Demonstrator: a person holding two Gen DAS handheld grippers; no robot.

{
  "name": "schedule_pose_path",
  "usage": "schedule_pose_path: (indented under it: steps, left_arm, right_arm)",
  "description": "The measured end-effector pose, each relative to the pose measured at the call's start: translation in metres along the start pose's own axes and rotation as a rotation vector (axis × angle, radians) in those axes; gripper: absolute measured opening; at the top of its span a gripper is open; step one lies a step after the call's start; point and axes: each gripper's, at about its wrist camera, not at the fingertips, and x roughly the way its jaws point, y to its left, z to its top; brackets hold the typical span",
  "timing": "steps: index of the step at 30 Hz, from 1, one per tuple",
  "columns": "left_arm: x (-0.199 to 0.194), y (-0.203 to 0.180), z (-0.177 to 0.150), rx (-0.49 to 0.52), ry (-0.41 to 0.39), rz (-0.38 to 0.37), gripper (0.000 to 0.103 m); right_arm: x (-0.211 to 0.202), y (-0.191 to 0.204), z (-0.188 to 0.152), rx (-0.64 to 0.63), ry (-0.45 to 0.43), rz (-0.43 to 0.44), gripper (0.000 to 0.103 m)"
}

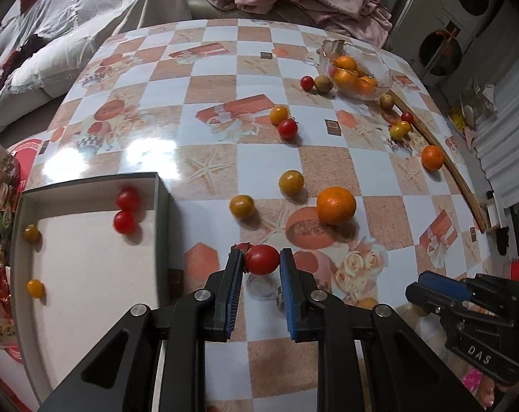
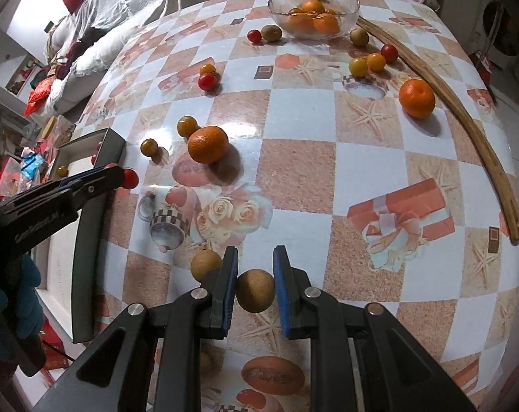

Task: Organize fruits
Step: 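Carry the red tomato in the left tool while the right tool carries the brown fruit to the tray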

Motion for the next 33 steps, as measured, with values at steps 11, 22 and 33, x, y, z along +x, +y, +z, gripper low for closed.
schedule_pose_path:
  steps: [11, 22, 33]
  left_arm:
    - [-0.027, 0.035, -0.01, -0.062, -0.042, 0.024, 0.023]
    - [-0.052, 0.099, -0.03, -0.176, -0.077, 0.079, 0.023]
    - [-0.052, 0.168, -0.069, -0.314, -0.052, 0.153, 0.023]
  right_arm:
    - [-0.004, 0.034, 0.015, -0.058, 0.0, 0.024, 0.023]
    - [0.008, 0.106, 0.038, -0.176, 0.012, 0.093, 0.023]
    - [0.041, 0.197, 0.055, -0.314, 0.054, 0.163, 0.023]
